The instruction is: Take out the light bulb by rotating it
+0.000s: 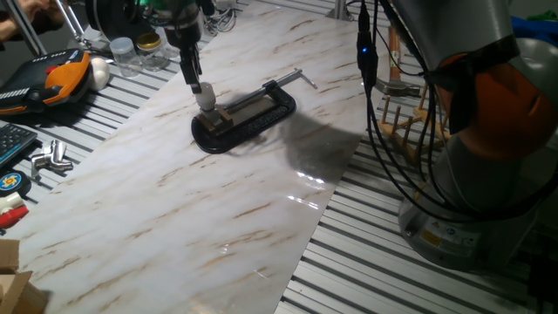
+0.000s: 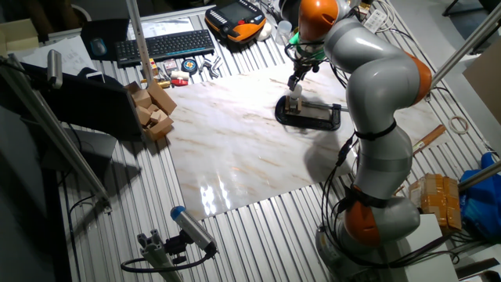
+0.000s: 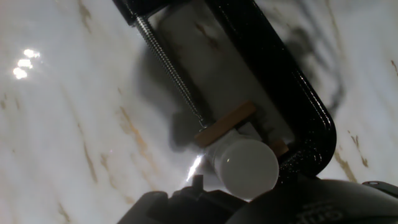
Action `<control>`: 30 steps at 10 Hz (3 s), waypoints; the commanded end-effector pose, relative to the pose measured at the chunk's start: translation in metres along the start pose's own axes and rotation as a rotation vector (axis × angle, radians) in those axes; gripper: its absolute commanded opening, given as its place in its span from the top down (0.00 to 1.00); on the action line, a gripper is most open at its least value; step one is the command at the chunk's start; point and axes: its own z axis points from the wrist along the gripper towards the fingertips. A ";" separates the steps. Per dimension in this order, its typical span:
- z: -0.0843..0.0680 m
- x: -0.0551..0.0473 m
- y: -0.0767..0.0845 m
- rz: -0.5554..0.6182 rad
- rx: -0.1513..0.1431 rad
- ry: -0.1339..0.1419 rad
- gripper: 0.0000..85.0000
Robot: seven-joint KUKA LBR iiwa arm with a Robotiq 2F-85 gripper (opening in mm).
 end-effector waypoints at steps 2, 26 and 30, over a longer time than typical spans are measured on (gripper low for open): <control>0.006 -0.001 0.000 -0.001 -0.004 0.004 0.20; 0.022 -0.009 -0.001 -0.039 -0.011 0.012 0.60; 0.022 -0.009 -0.001 -0.068 -0.022 0.022 0.80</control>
